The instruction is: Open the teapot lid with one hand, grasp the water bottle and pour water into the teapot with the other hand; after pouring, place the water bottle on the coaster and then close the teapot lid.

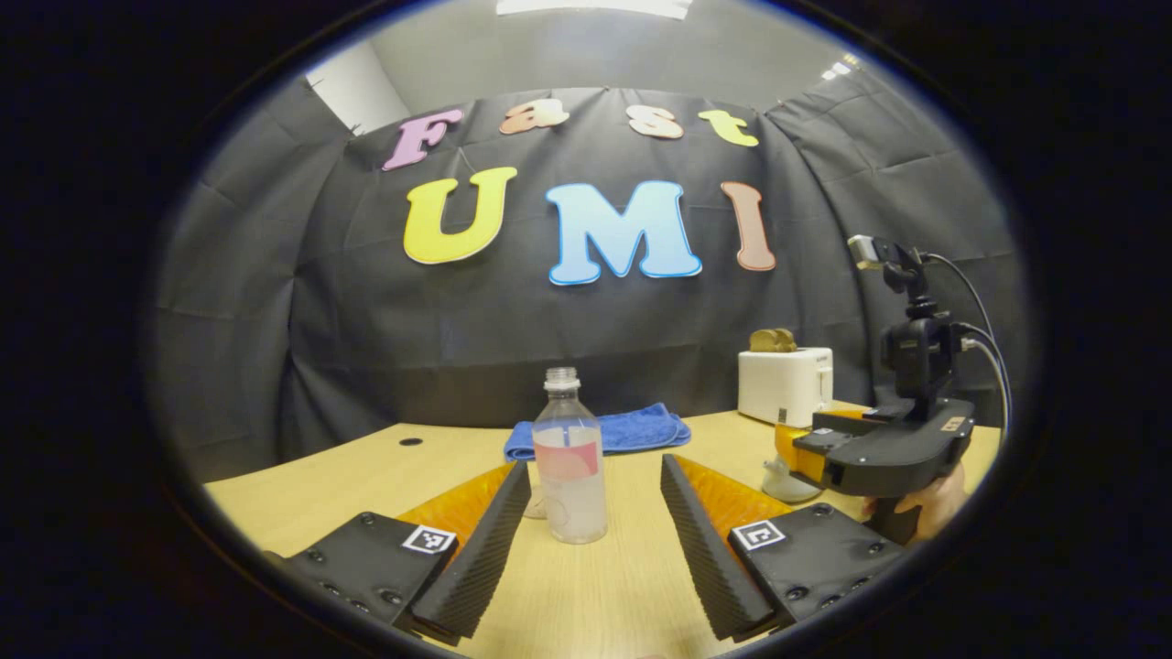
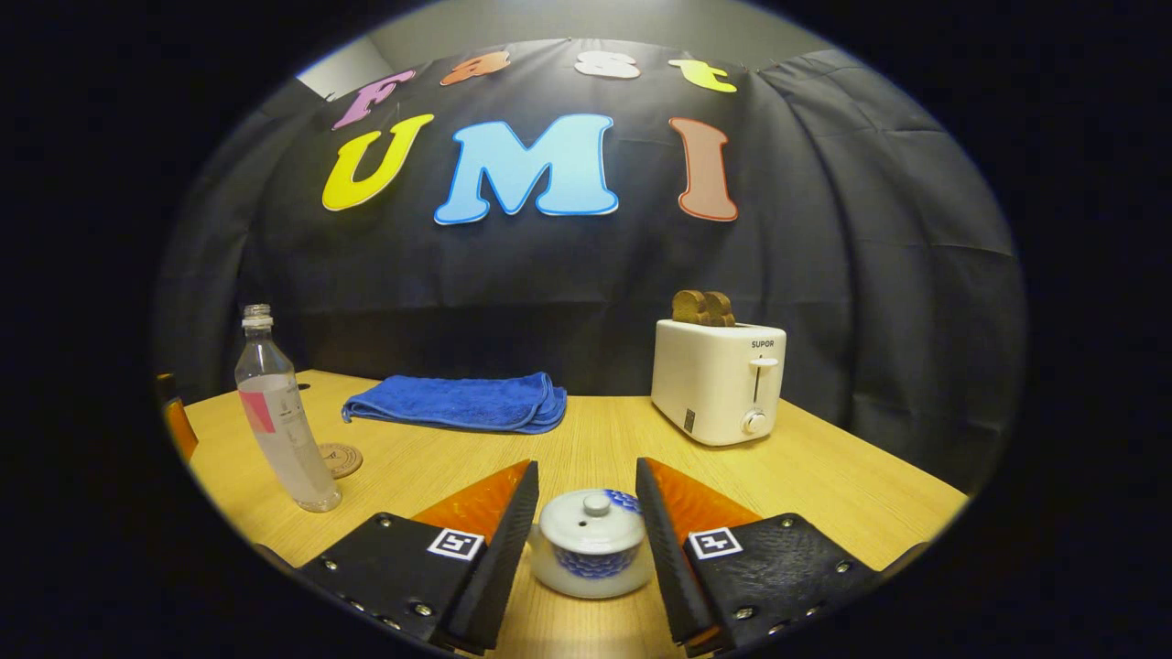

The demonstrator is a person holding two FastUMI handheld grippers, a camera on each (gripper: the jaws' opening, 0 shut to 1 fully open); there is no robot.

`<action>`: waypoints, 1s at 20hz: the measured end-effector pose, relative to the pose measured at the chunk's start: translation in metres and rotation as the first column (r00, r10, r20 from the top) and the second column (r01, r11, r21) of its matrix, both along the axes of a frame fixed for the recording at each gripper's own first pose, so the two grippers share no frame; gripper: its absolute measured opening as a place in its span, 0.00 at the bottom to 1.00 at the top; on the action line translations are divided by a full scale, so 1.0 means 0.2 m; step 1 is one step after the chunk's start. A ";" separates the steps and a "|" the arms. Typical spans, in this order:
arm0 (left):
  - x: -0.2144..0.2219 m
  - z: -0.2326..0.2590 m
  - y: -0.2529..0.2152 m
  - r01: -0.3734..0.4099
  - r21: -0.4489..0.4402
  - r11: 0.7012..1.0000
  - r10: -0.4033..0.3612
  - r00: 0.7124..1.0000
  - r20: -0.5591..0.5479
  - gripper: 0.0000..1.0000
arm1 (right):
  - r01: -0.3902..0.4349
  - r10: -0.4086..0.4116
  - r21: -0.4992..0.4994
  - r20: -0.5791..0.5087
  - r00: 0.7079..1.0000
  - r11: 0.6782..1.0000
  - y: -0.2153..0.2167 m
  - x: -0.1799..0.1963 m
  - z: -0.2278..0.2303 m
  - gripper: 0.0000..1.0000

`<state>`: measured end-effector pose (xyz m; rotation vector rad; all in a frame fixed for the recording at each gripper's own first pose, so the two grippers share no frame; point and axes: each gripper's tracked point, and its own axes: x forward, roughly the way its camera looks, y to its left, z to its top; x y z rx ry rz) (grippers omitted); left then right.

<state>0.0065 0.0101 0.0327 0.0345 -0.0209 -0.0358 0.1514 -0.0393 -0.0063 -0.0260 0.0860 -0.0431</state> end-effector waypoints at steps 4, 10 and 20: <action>0.01 0.00 0.01 0.003 0.001 1.000 -0.003 1.000 -0.009 1.00 | 0.031 -0.031 0.021 -0.009 0.999 0.999 -0.04 0.01 -0.01 0.41; 0.01 0.01 0.00 0.010 -0.002 1.000 -0.010 1.000 0.004 1.00 | 0.017 -0.017 -0.039 -0.002 1.000 0.999 -0.03 0.02 0.00 0.12; 0.15 -0.05 0.01 0.005 -0.043 0.999 -0.006 1.000 -0.007 1.00 | -0.045 0.046 -0.012 0.093 0.995 0.999 0.04 -0.18 0.23 0.12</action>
